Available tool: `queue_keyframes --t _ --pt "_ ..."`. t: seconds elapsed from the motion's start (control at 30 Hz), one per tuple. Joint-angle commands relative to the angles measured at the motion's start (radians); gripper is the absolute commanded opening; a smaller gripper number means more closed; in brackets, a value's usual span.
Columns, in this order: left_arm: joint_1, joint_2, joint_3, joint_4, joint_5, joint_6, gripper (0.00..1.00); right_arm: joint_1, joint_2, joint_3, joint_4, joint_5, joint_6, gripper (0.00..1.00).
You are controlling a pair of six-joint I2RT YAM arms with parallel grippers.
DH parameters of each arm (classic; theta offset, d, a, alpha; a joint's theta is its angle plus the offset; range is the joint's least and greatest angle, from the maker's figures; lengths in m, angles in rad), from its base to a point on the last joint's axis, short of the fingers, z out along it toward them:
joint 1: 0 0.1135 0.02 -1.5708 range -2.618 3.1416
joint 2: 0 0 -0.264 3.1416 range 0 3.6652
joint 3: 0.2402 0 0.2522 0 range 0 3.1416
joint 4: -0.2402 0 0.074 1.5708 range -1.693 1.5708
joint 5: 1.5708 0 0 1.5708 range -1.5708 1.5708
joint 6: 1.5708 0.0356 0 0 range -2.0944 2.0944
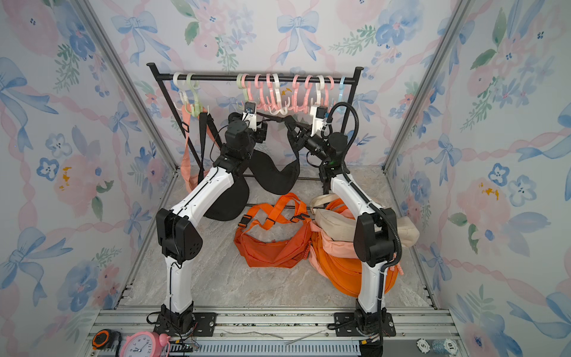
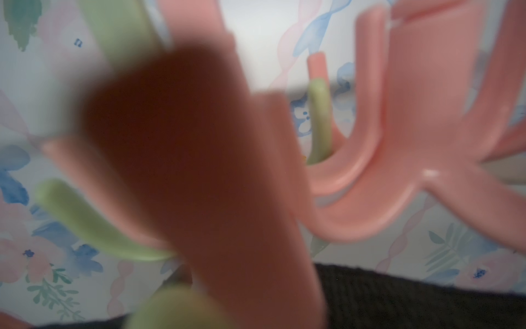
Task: Take the bag off the hook
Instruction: Pick up the bag from the hook.
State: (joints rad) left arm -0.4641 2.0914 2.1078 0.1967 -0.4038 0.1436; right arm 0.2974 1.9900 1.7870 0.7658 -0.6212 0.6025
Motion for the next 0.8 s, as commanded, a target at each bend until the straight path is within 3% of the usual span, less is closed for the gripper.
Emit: queue_keyframes --t 0.0,0.07,0.13,0.17,0.77 --pt "0.002 -0.027 -0.054 0.114 -0.025 0.036 0.60 -0.021 -0.030 0.005 0.069 -0.015 0.037 0.00" --pt "0.002 -0.043 -0.096 0.159 -0.037 0.051 0.41 -0.025 -0.026 0.010 0.083 -0.015 0.062 0.00" --pt "0.004 -0.069 -0.166 0.239 -0.029 0.067 0.10 -0.027 -0.022 0.010 0.097 -0.016 0.080 0.00" --pt "0.004 -0.080 -0.194 0.274 -0.026 0.068 0.00 -0.027 -0.022 0.009 0.099 -0.016 0.083 0.00" --pt "-0.005 -0.302 -0.421 0.361 0.076 -0.041 0.00 0.002 -0.045 -0.003 0.118 -0.024 0.097 0.00"
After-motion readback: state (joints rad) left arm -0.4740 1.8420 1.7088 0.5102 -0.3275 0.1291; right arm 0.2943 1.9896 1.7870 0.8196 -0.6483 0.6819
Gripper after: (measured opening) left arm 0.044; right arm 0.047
